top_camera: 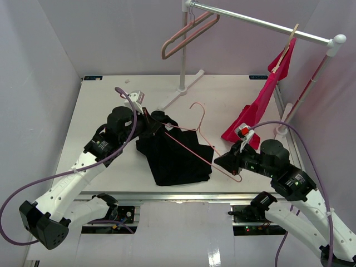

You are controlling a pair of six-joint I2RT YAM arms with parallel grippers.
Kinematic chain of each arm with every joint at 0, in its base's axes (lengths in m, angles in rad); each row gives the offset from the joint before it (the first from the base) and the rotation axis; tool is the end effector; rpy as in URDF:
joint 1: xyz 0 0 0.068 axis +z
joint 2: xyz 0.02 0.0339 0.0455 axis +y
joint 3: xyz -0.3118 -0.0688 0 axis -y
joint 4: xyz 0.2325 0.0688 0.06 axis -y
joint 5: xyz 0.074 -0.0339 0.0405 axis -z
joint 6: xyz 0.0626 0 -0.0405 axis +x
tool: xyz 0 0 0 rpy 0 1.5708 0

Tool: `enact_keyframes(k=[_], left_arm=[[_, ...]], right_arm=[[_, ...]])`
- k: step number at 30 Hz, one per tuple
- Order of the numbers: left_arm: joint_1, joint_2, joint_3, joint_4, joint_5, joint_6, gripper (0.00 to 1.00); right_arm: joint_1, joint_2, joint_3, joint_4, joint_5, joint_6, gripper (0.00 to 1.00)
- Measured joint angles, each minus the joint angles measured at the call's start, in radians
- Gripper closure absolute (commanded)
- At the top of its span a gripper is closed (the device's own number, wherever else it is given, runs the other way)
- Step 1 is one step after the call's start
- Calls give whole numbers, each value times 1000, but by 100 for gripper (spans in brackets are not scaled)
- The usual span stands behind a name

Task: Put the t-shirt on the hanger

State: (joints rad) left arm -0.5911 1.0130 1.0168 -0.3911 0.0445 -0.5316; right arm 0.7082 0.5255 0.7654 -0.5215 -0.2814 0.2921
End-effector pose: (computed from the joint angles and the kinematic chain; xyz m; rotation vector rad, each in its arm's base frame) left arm 0.1759 -0.1214 0.3874 0.0912 2.0386 -0.7684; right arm 0.0576 0.0722 0.3462 -0.6031 1.8564 0.9409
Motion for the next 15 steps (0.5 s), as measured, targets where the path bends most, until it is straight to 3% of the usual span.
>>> enact_keyframes(k=[9,15], left_arm=[[0,0,0,10,98,81,100],[0,-1,0,37,194,98,100]], right_arm=[[0,47,8,36,-74,-7,92],[0,55,-99,257,-92,37,92]])
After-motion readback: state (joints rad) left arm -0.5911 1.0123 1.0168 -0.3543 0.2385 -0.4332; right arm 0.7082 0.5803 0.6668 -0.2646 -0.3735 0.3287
